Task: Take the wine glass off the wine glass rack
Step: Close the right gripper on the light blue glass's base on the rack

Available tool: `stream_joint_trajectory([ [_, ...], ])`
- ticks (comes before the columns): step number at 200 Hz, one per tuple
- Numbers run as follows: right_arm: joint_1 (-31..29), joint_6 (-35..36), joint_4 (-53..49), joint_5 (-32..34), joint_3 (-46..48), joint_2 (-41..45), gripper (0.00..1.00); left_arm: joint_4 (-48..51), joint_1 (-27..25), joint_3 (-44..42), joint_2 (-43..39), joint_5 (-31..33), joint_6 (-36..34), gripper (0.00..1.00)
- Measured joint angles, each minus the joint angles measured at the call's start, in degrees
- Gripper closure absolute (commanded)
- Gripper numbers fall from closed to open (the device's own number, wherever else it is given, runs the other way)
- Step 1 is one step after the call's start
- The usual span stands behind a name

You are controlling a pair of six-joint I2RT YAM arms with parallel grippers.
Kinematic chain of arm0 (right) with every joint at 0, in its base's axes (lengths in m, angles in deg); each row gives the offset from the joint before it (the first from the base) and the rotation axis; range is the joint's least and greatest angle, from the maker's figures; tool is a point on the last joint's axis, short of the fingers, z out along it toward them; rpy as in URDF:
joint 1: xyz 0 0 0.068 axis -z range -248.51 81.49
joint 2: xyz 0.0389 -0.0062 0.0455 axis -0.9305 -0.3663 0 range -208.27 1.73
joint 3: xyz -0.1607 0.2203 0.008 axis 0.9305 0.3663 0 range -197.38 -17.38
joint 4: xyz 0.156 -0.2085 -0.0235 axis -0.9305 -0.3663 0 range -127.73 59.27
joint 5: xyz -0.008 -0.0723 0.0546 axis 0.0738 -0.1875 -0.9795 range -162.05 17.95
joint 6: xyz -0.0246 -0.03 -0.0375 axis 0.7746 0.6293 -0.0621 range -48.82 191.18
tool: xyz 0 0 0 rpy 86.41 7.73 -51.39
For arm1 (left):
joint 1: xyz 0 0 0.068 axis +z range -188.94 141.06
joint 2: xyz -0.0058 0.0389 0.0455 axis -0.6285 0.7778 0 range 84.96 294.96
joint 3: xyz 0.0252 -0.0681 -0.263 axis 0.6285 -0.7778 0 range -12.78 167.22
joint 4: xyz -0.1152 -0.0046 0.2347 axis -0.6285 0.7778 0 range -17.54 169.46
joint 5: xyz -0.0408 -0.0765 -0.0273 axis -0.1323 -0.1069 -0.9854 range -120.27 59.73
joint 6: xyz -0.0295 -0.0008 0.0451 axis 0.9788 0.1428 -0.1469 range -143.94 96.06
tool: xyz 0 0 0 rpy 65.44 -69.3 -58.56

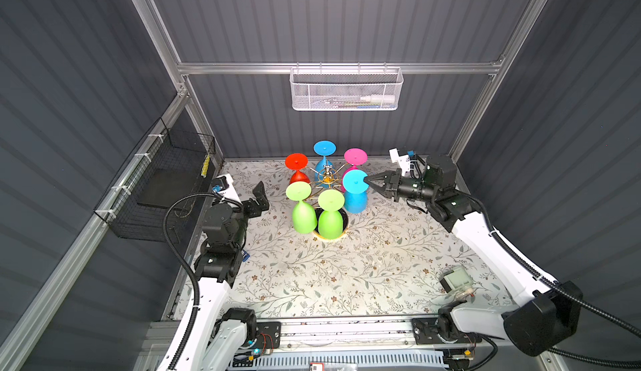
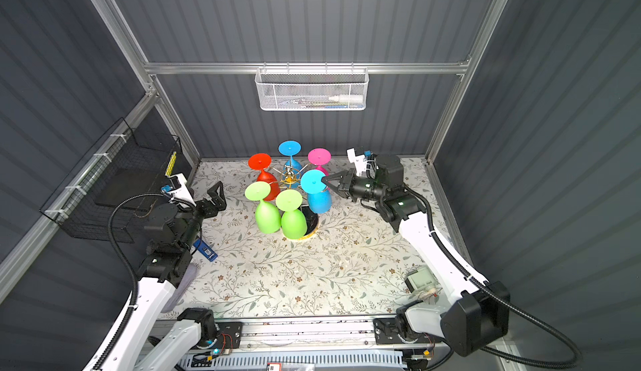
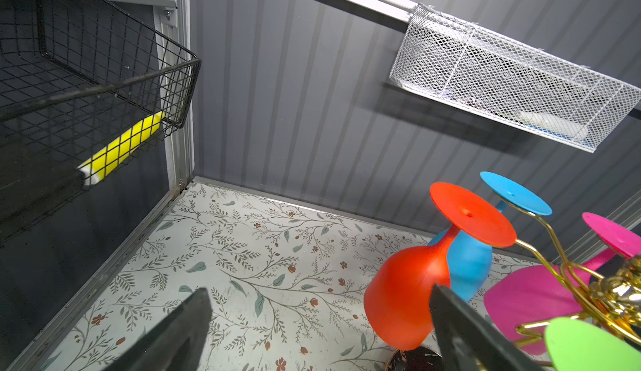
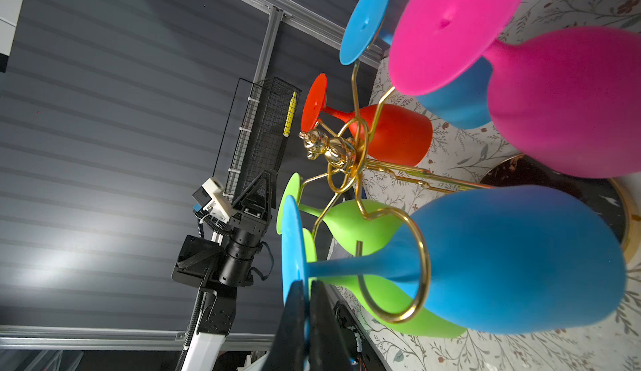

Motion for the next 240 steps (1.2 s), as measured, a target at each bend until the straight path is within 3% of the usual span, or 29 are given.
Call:
stream_joint_trajectory([
  [97,-1.95,-0.02,0.94,1.81,-2.12,-3.34,1.00,0.00,0.00,-0.04,0.00,0.02,0.26,0.00],
  [240,-6.21,3.91,-5.95,13.55,-5.25,-2.43,1.00,-0.02,0.00,-0.11,-1.36,0.44,0.44,0.00],
])
